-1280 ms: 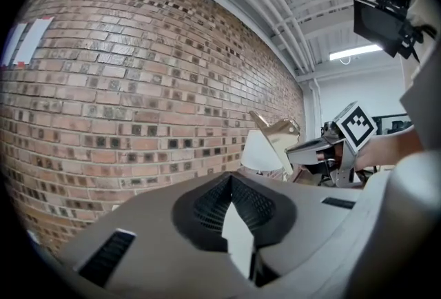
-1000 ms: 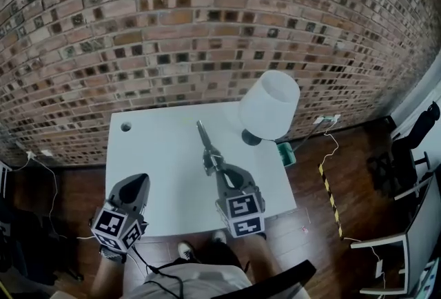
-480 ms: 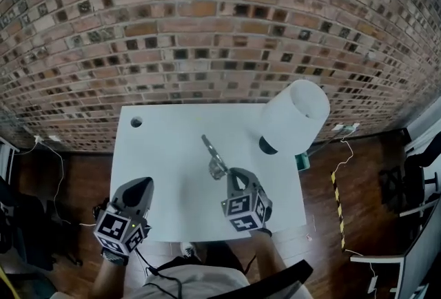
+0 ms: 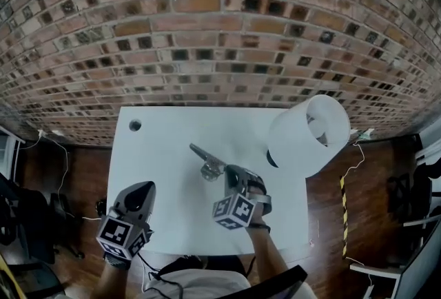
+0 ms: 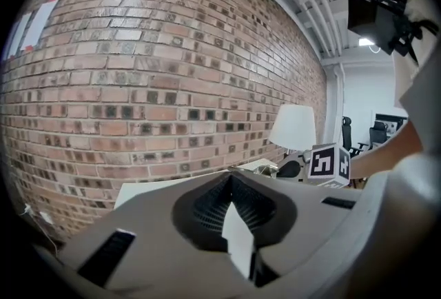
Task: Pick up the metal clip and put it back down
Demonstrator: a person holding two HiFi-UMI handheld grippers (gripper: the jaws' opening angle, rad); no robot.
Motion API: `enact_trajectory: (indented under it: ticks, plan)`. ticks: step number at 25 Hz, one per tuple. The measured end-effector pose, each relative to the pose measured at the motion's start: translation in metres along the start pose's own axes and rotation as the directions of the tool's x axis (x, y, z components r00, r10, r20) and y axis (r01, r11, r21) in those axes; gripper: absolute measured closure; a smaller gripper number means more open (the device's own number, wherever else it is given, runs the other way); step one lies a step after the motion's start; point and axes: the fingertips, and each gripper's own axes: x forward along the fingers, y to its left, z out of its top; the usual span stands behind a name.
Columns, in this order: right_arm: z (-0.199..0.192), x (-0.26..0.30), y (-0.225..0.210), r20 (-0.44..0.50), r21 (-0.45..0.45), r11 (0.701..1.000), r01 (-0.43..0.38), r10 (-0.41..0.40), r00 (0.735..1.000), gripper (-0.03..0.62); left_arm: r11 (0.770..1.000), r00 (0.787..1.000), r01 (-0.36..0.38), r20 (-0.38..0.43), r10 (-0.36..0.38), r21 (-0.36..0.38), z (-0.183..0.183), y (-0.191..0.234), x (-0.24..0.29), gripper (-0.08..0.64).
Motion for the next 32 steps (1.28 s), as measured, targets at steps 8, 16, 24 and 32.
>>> enact_trajectory:
  ticks: [8, 16, 24, 32]
  plan:
    - [-0.009, 0.041, 0.024, -0.052, -0.319, 0.948, -0.01, -0.007, 0.999, 0.601, 1.0, 0.998, -0.005, -0.065, 0.004, -0.015, -0.011, -0.005, 0.014, 0.561]
    - [-0.018, 0.059, 0.054, -0.082, -0.42, 0.905, -0.067, 0.035, 0.996, 0.6, 0.999, 0.993, -0.034, -0.111, 0.031, -0.024, -0.023, 0.0, 0.013, 0.561]
    - [-0.024, 0.07, 0.056, -0.078, -0.477, 0.879, -0.028, -0.011, 0.997, 0.6, 0.998, 0.989, -0.056, -0.14, 0.05, -0.037, -0.034, -0.002, 0.011, 0.561]
    - [-0.022, 0.073, 0.063, -0.058, -0.514, 0.857, -0.022, -0.009, 0.998, 0.599, 0.998, 0.986, -0.057, -0.16, 0.051, -0.031, -0.042, -0.009, 0.012, 0.563]
